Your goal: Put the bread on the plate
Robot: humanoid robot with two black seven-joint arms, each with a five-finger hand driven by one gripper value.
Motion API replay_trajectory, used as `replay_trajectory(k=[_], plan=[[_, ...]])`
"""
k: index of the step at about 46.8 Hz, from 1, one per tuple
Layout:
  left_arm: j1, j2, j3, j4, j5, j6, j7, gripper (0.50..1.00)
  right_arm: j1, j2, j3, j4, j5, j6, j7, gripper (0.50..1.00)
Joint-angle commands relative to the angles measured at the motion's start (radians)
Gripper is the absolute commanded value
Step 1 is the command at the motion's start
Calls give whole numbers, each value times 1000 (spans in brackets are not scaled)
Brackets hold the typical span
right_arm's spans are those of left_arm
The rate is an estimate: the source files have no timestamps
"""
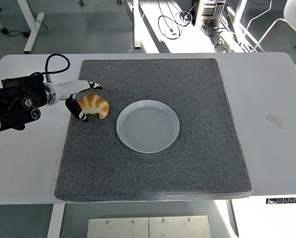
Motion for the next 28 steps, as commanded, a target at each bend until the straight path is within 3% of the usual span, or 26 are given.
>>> replay_trajectory(k=[1, 3, 5, 9, 18, 28], plan=[[3, -4, -2, 0, 21, 10, -3, 818, 0, 0, 0, 0, 0, 0, 0, 1000], [4, -8, -2, 2, 23, 17, -3, 793, 0, 0, 0, 0, 0, 0, 0, 1000], [4, -10, -1, 2, 23, 18, -11, 712, 0, 0, 0, 0, 0, 0, 0, 1000], [4, -12, -1, 12, 24, 20, -25, 693, 0, 0, 0, -1, 1, 0, 0, 1000], [18, -12, 1, 31, 27, 55, -34, 501, 0, 0, 0, -1, 0, 0, 0, 1000], [27, -13, 1, 31, 35, 72, -72, 500, 0, 0, 0, 0, 0, 0, 0, 1000]])
